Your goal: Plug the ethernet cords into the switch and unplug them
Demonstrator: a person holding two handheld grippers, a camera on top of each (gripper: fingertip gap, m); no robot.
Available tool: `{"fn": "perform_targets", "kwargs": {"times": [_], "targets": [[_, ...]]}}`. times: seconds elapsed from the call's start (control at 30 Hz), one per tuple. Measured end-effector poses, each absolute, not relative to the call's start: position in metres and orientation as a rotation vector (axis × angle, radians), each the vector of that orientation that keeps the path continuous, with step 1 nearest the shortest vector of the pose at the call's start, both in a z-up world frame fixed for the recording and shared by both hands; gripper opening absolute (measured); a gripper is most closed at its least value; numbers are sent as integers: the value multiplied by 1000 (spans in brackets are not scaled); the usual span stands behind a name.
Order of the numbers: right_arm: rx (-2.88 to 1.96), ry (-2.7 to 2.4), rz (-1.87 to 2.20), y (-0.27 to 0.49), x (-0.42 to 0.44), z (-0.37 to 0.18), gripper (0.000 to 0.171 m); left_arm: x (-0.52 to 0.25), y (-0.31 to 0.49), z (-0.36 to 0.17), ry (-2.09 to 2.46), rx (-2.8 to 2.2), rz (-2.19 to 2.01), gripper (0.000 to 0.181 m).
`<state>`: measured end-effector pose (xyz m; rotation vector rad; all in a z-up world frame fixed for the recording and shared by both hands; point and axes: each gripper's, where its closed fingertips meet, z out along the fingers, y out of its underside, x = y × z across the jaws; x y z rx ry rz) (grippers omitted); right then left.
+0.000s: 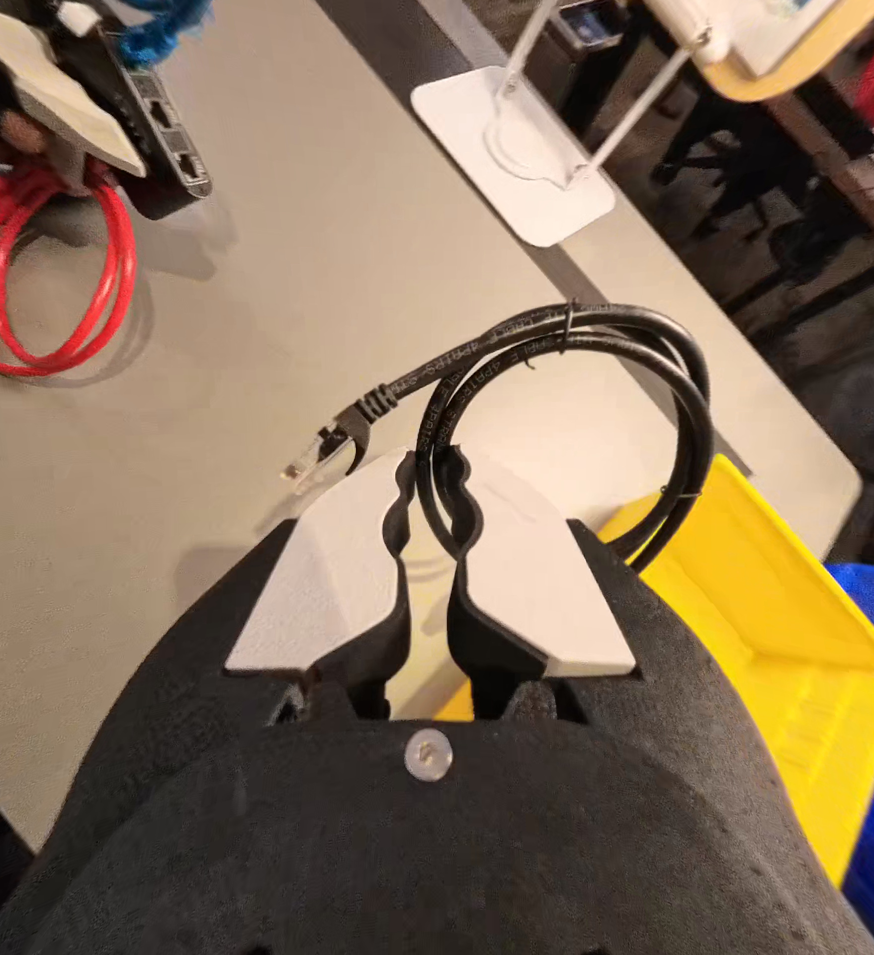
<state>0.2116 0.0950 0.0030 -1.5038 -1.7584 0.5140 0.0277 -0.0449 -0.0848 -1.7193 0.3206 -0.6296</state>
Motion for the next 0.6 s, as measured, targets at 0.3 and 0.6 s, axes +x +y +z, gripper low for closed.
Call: {"fn": "perform_targets", "kwargs": {"times": [0.3, 0.6], "targets": [[-1944, -1647, 176, 196, 336, -51, 13, 29, -45, -86, 327, -1726, -618, 28], [-2126, -1768, 196, 208, 352, -136, 16, 29, -45, -86, 331, -1730, -607, 28]]}}
